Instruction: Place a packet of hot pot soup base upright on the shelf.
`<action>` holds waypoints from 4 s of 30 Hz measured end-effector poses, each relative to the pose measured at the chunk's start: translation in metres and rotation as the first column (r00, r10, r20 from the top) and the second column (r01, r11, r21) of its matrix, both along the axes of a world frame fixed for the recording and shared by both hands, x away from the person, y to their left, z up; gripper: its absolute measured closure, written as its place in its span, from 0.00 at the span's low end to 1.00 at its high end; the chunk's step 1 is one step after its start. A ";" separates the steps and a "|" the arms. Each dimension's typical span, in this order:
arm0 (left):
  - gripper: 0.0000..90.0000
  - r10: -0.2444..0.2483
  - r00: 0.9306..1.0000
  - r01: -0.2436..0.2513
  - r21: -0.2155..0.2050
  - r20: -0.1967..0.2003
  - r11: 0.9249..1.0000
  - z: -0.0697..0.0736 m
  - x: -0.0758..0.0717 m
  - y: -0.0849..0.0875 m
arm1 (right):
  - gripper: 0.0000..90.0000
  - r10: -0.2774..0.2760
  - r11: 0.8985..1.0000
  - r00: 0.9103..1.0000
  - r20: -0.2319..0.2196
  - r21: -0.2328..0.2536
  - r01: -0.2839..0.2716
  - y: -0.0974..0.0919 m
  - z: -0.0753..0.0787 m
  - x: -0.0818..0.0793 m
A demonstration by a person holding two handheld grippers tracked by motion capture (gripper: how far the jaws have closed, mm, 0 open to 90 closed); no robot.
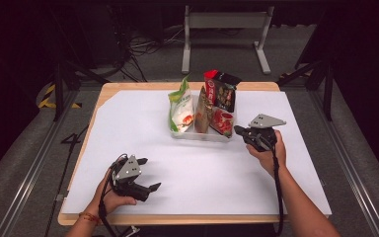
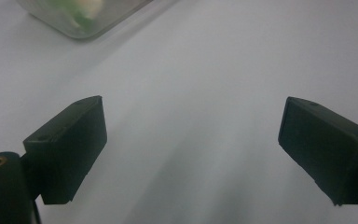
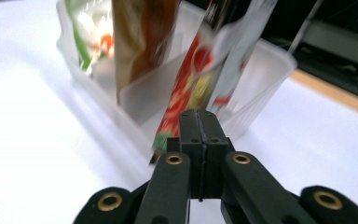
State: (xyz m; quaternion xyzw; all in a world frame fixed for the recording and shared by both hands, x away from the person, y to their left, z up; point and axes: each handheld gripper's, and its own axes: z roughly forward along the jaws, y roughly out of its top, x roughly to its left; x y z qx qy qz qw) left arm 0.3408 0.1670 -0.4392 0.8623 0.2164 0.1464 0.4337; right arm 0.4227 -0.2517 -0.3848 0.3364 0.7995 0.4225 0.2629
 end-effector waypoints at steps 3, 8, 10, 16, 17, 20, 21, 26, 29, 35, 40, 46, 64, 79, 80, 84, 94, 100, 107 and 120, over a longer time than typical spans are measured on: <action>0.10 0.000 1.000 0.000 0.000 -0.001 1.000 0.000 0.000 0.000 | 1.00 0.008 1.000 1.000 -0.017 -0.017 -0.009 0.006 -0.007 0.001; 0.10 -0.001 1.000 0.001 -0.001 -0.003 1.000 -0.001 0.000 0.001 | 1.00 -0.016 0.998 1.000 -0.005 -0.068 0.016 0.014 -0.014 0.006; 0.10 -0.001 1.000 0.001 -0.002 -0.005 1.000 -0.001 0.000 0.001 | 1.00 -0.021 0.997 1.000 -0.003 -0.078 0.021 0.015 -0.015 0.007; 0.10 -0.005 1.000 0.005 0.000 -0.003 1.000 -0.001 0.000 0.000 | 1.00 -0.023 0.998 0.999 -0.028 -0.067 0.021 0.018 -0.022 0.013; 0.10 -0.004 1.000 0.004 0.001 -0.002 1.000 -0.001 0.000 0.000 | 1.00 -0.028 0.997 0.999 -0.028 -0.071 0.025 0.019 -0.022 0.013; 0.10 -0.004 1.000 0.004 -0.001 -0.004 1.000 -0.001 0.000 0.000 | 1.00 -0.019 0.997 0.999 -0.027 -0.075 0.017 0.021 -0.021 0.012; 0.10 -0.002 1.000 0.002 -0.002 -0.006 1.000 -0.001 0.000 0.000 | 1.00 -0.019 0.997 0.999 -0.027 -0.081 0.017 0.022 -0.021 0.012; 0.10 -0.002 1.000 0.002 0.000 -0.006 1.000 -0.001 0.000 0.000 | 1.00 -0.019 0.998 1.000 -0.025 -0.064 0.018 0.017 -0.018 0.010; 0.10 -0.003 1.000 0.003 0.001 -0.009 1.000 -0.001 0.001 -0.002 | 1.00 -0.016 0.998 1.000 -0.016 -0.064 0.014 0.015 -0.015 0.006; 0.10 -0.001 1.000 0.001 0.003 -0.011 1.000 -0.002 0.001 -0.001 | 1.00 -0.009 0.998 1.000 -0.013 -0.055 0.009 0.014 -0.013 0.004; 0.10 0.004 1.000 -0.004 0.002 -0.007 1.000 -0.001 0.001 0.000 | 1.00 0.006 0.998 1.000 -0.010 -0.060 -0.007 0.013 -0.009 0.000; 0.10 0.007 1.000 -0.007 0.008 -0.003 1.000 -0.002 0.001 0.001 | 1.00 0.013 0.997 1.000 0.006 -0.074 -0.013 0.009 -0.003 -0.007; 0.10 0.020 1.000 -0.020 0.021 0.001 1.000 -0.002 0.001 0.002 | 0.97 0.042 0.992 0.999 0.029 -0.117 -0.038 0.002 0.005 -0.023; 0.10 0.018 1.000 -0.018 0.026 0.002 0.999 -0.002 0.001 0.002 | 0.84 0.037 0.993 0.999 0.037 -0.118 -0.032 -0.009 0.004 -0.035; 0.10 0.018 1.000 -0.018 0.026 0.002 0.999 -0.002 0.001 0.002 | 0.84 0.037 0.993 0.999 0.037 -0.118 -0.032 -0.009 0.004 -0.035; 0.10 0.019 1.000 -0.019 0.025 0.002 1.000 -0.002 0.001 0.002 | 0.78 0.037 0.993 0.999 0.035 -0.115 -0.033 -0.015 0.003 -0.040; 0.10 0.019 1.000 -0.019 0.029 0.002 0.999 -0.003 0.001 0.001 | 0.62 0.066 0.994 0.995 0.070 -0.092 -0.060 -0.026 0.000 -0.051; 0.10 0.022 1.000 -0.022 0.026 0.001 0.999 -0.003 0.001 0.001 | 0.58 0.077 0.992 0.995 0.070 -0.104 -0.070 -0.030 -0.002 -0.056; 0.10 0.024 1.000 -0.024 0.032 -0.001 0.999 -0.003 0.002 0.001 | 0.50 0.070 0.991 0.994 0.083 -0.117 -0.061 -0.036 -0.004 -0.064; 0.10 0.026 1.000 -0.026 0.035 -0.001 0.999 -0.004 0.002 0.001 | 0.26 0.053 0.993 0.995 0.079 -0.112 -0.044 -0.050 -0.011 -0.071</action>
